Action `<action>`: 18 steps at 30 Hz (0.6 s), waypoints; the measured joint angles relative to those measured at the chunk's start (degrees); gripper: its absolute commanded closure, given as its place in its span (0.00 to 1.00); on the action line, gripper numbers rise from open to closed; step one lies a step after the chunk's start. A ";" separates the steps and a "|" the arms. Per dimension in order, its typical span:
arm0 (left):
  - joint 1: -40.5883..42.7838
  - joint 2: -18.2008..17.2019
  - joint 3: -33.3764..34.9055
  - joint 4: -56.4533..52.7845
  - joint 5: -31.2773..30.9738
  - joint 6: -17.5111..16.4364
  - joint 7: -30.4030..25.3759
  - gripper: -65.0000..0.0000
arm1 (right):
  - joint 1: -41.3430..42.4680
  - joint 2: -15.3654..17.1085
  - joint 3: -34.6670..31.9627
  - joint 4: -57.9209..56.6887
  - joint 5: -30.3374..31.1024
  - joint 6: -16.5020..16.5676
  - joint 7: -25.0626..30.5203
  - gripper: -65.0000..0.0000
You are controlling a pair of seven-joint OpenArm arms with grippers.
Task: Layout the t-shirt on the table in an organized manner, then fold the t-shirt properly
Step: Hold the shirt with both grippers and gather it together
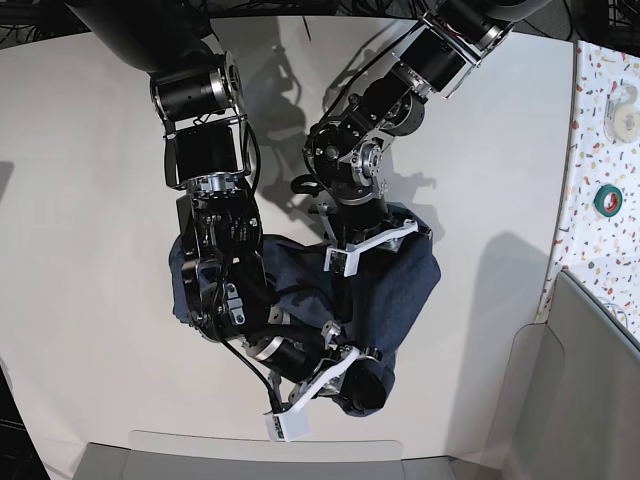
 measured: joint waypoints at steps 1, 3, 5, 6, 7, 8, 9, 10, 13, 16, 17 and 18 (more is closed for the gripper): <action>0.00 -0.44 -0.02 0.02 0.02 -0.11 0.00 0.60 | -0.02 0.02 -0.02 0.00 0.00 -0.02 0.00 1.00; 0.00 -1.07 -0.35 0.02 -0.02 -0.11 -1.09 0.61 | 0.00 0.02 -0.02 0.00 0.00 0.00 0.00 1.00; 0.07 -1.01 -1.92 0.02 0.00 -0.09 -2.05 0.68 | -0.02 -0.02 0.04 0.00 -0.04 -0.02 0.02 1.00; 0.02 -1.01 -2.45 0.02 0.00 -0.09 -3.15 0.72 | -0.02 -0.04 0.04 0.00 0.15 0.00 0.02 1.00; 0.00 -1.03 -2.82 0.02 0.07 0.11 -4.02 0.79 | -0.02 -0.07 0.07 0.00 0.20 0.00 0.04 1.00; -0.02 -0.98 -3.08 0.02 0.09 0.07 -4.28 0.87 | -0.02 -0.04 0.17 0.00 0.20 0.00 0.07 1.00; 0.00 -0.98 -3.23 0.02 0.07 0.07 -4.28 0.92 | -0.02 -0.04 0.15 0.00 0.20 0.00 0.22 1.00; 0.07 -0.98 -3.52 0.02 0.02 0.04 -4.22 0.98 | 0.00 -0.02 0.17 0.00 0.20 0.00 0.20 1.00; 0.15 -1.01 -4.02 0.02 0.00 0.09 -3.45 1.00 | 0.00 0.00 0.15 0.00 0.20 0.00 0.20 1.00; 0.15 -1.20 -4.02 0.02 0.00 0.07 -3.56 1.00 | 0.00 0.04 0.15 0.00 0.20 0.00 0.20 1.00; 0.17 -1.62 -3.91 0.02 0.00 0.02 -3.61 1.00 | 0.02 0.11 0.15 0.00 0.20 -0.02 0.17 1.00; 0.42 -2.05 -3.87 0.07 0.02 -0.17 -4.17 1.00 | 0.00 0.26 0.15 0.00 0.22 0.00 0.17 1.00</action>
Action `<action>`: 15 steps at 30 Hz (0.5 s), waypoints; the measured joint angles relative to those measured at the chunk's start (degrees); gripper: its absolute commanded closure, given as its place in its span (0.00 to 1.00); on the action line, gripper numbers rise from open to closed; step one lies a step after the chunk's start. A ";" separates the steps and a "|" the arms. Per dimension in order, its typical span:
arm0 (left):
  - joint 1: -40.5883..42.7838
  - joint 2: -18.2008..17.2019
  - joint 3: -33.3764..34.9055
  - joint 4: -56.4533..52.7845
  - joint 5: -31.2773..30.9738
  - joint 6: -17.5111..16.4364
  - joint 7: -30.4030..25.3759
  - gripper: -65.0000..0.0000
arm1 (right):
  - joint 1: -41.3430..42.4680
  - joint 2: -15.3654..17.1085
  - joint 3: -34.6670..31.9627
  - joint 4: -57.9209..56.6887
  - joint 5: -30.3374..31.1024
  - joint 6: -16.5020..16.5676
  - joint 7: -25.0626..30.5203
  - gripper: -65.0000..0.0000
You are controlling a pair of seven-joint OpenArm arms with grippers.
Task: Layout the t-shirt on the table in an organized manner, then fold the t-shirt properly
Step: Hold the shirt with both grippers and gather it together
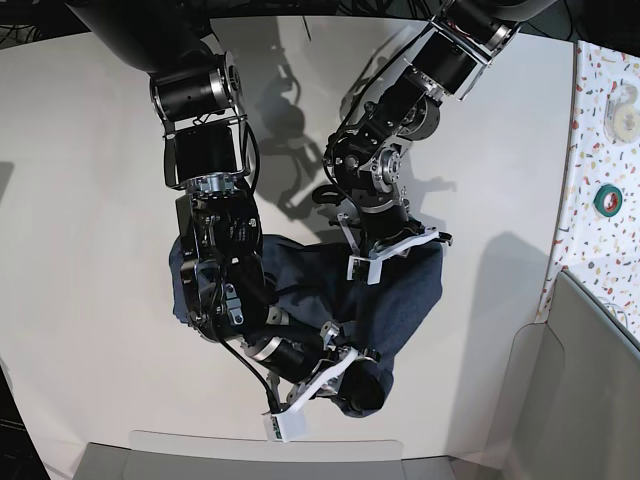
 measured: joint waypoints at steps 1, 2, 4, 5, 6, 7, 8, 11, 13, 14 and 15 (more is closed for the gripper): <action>0.55 -0.55 -0.09 0.09 0.15 0.15 -0.46 1.00 | 0.00 0.22 0.00 0.00 -0.02 0.00 0.00 1.00; 1.09 -0.81 -0.15 0.13 0.17 0.28 -0.44 1.00 | 0.00 0.35 0.02 0.00 -0.11 -0.02 0.00 1.00; 2.23 -1.05 -0.39 0.28 -0.13 0.26 0.24 1.00 | 0.02 0.59 0.11 0.00 -0.07 0.00 0.00 1.00; 2.71 -1.01 -0.39 1.01 -0.59 0.24 0.15 1.00 | 0.07 0.74 0.07 0.00 0.11 0.00 0.00 1.00; 3.72 -0.98 -0.37 2.67 -0.90 0.04 -0.98 1.00 | 0.09 1.11 0.04 0.04 0.17 0.02 0.02 1.00; 4.85 -0.87 -0.46 4.57 -0.79 0.07 -3.50 0.99 | 0.15 1.46 0.04 0.09 0.00 0.09 -0.09 1.00; 6.27 -0.83 -0.66 6.97 -0.39 0.11 -5.90 0.96 | 0.15 2.01 0.11 0.13 -0.07 -0.09 0.22 1.00; 9.31 -0.24 -1.88 12.26 -0.24 0.28 -10.67 0.83 | 0.09 4.02 0.17 0.15 -0.17 -0.09 0.04 1.00; 10.38 -0.39 -1.99 13.60 -0.04 0.28 -12.55 0.75 | 0.13 5.03 0.20 0.15 -0.33 0.00 0.17 1.00; 10.54 -0.39 -1.92 13.62 -0.20 0.26 -12.72 0.71 | 0.13 5.35 0.15 0.15 -0.20 0.00 0.09 1.00; 10.69 -0.42 -1.73 13.44 -0.37 0.26 -13.09 0.69 | 0.13 5.53 0.15 0.15 -0.22 -0.02 0.13 1.00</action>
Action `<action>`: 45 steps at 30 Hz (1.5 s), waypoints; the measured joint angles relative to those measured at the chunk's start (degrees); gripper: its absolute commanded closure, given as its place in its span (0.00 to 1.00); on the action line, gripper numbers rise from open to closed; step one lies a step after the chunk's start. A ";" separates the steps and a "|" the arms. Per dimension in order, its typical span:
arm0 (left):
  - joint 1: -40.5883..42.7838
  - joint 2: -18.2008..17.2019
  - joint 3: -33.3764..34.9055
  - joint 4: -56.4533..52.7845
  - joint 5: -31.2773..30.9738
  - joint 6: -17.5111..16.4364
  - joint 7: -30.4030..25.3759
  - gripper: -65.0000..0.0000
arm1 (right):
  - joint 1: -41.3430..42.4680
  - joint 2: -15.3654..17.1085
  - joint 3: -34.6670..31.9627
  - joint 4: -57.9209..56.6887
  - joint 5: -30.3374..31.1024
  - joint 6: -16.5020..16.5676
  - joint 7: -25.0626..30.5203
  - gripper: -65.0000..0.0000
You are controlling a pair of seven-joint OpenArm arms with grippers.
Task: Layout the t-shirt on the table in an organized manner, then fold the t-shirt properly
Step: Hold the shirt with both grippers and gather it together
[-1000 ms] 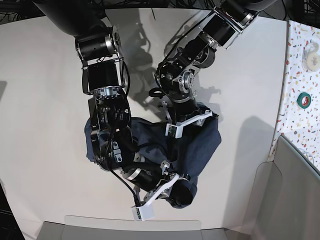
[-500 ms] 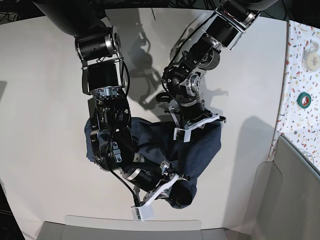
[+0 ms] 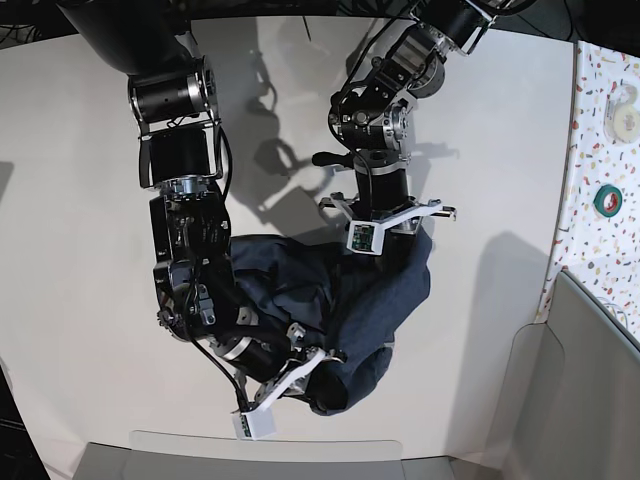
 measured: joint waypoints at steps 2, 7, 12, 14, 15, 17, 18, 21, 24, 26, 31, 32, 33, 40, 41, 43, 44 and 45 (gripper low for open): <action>0.13 -0.09 0.15 -1.09 0.17 0.00 -1.27 0.64 | 0.00 0.31 0.00 0.00 0.13 0.00 -0.09 1.00; -0.17 1.73 0.20 -9.18 -0.13 -0.20 -0.87 0.59 | -0.17 1.99 -0.04 2.56 -0.17 0.00 -0.44 1.00; -0.52 2.21 0.22 -15.67 0.37 -0.24 -2.82 0.59 | 0.39 1.70 -0.42 6.95 0.24 0.22 -0.31 1.00; -1.18 2.08 0.22 -16.28 0.46 -0.02 -2.60 0.59 | 0.46 1.66 -0.44 7.10 0.39 0.22 -0.33 1.00; -1.81 2.10 0.20 -16.48 0.35 -0.09 -2.03 0.59 | 0.39 1.73 -0.44 7.10 0.17 0.20 -0.39 1.00; -2.60 2.10 0.17 -16.48 0.42 -0.17 -2.19 0.59 | 0.26 1.75 -0.42 7.10 -0.02 0.20 -0.37 1.00; -2.75 2.12 0.17 -16.44 0.42 -0.17 -2.19 0.59 | 0.24 1.75 -0.42 7.10 -0.04 0.20 -0.37 1.00; -2.51 2.60 0.17 -16.46 0.39 -0.17 -2.23 0.59 | 0.24 1.68 -0.44 7.10 -0.02 0.20 -0.35 1.00; -2.23 3.56 0.22 -16.50 0.39 -0.04 -2.38 0.59 | 0.24 1.57 -0.44 7.10 -0.04 0.20 -0.37 1.00; -2.43 4.33 0.79 -16.50 0.37 -0.15 -2.36 0.59 | 0.24 1.60 -0.44 7.10 -0.04 0.20 -0.35 1.00; -5.20 4.50 2.45 -16.61 0.37 -0.35 -1.92 0.56 | 0.17 1.57 -0.44 7.19 0.04 0.20 -0.37 1.00; -5.90 4.52 2.45 -16.61 0.37 -0.24 -1.97 0.55 | 0.15 1.57 -0.44 7.21 0.02 0.22 -0.37 1.00; -6.56 4.63 2.38 -16.61 0.42 -0.20 -2.16 0.52 | 0.15 1.57 -0.44 7.21 -0.04 0.17 -0.42 1.00; -7.19 4.66 2.19 -16.63 0.37 -0.35 -2.14 0.49 | 0.15 1.75 -0.44 7.21 -0.07 0.20 -0.37 1.00; -7.52 4.63 2.19 -16.61 0.37 -0.35 -2.40 0.49 | 0.15 1.77 -0.44 7.21 -0.02 0.20 -0.39 1.00; -7.96 5.29 2.16 -16.55 0.39 -0.13 -2.38 0.49 | 0.50 2.71 -0.46 7.21 -0.02 0.22 -0.61 1.00; -7.96 5.60 2.16 -16.50 0.42 0.04 -2.40 0.49 | 0.83 3.26 -0.48 7.21 -0.04 0.20 -0.87 1.00; -7.91 5.75 2.16 -16.44 0.42 -0.02 -2.40 0.49 | 1.16 3.65 -0.48 7.21 0.00 0.20 -0.72 1.00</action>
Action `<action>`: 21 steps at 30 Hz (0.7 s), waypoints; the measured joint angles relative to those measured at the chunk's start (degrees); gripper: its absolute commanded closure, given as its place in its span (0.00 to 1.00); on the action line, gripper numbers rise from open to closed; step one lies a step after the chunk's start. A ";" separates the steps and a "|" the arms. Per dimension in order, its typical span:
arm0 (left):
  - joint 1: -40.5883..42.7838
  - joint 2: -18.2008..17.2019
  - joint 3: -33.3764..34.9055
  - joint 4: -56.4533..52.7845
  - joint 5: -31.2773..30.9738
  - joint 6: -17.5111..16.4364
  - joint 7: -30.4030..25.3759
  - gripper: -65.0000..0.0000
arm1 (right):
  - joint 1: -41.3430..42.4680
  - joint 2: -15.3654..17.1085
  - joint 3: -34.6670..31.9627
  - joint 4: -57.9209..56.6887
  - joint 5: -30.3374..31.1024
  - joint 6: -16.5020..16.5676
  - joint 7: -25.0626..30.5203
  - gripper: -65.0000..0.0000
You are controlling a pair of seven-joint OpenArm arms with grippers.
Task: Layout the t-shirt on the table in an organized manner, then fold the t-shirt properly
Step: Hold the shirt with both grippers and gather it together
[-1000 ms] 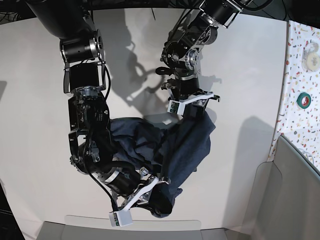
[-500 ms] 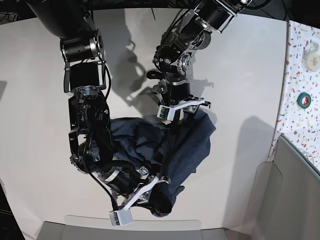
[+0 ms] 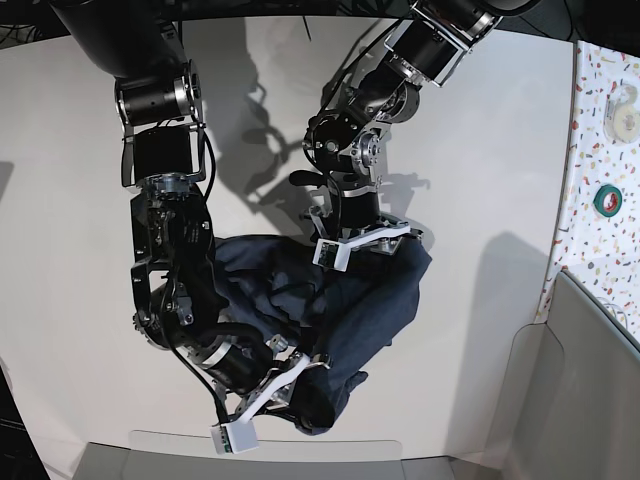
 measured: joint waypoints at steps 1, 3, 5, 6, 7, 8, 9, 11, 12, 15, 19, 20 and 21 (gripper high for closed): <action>0.11 0.33 0.00 0.13 -0.11 -0.02 -0.46 0.49 | 0.28 0.17 0.09 0.00 -0.07 0.00 0.15 1.00; 1.01 1.09 0.02 1.38 -0.07 -0.09 -3.48 0.49 | 0.68 1.27 0.09 -0.02 0.02 0.02 0.15 1.00; 1.77 1.31 0.13 2.16 0.22 -0.17 -6.64 0.49 | 1.38 1.92 0.04 -0.04 -0.22 0.00 -0.70 1.00; 1.92 1.31 0.17 2.21 0.15 -0.20 -7.13 0.49 | 1.70 2.03 0.04 -0.04 -0.24 0.00 -1.20 1.00; 2.05 1.29 0.17 2.21 0.13 -0.20 -7.08 0.49 | 2.03 2.03 0.07 -0.04 -0.04 -0.02 -1.22 1.00; 2.03 1.27 0.17 2.14 0.07 -0.17 -7.28 0.49 | 2.36 2.05 0.04 -0.04 -0.09 0.00 -1.51 1.00; 2.03 1.25 0.17 2.14 0.04 -0.17 -7.37 0.49 | 2.58 2.03 0.04 -0.09 -0.20 -0.02 -2.03 1.00; 1.97 1.09 0.17 2.14 0.00 -0.04 -7.93 0.49 | 2.64 2.01 0.04 -0.09 0.15 0.02 -2.38 1.00; 1.99 1.09 0.17 2.10 -0.02 -0.15 -8.66 0.49 | 2.62 2.23 -0.07 -0.09 0.42 0.04 -2.49 1.00; 2.01 1.09 0.17 1.99 -0.02 -0.02 -10.97 0.49 | 2.62 2.97 0.07 -0.09 -0.24 0.02 -2.62 1.00; 2.05 1.09 0.17 1.99 -0.04 -0.17 -12.41 0.49 | 2.62 3.32 0.04 -0.07 -0.04 0.24 -2.64 1.00; 2.21 1.03 0.17 1.99 -0.02 -0.17 -13.22 0.49 | 2.80 3.32 0.04 -0.09 -0.07 0.26 -2.67 1.00; 2.23 0.96 0.17 1.99 -0.02 -0.15 -13.81 0.49 | 2.93 3.32 0.04 -0.09 -0.04 0.26 -2.67 1.00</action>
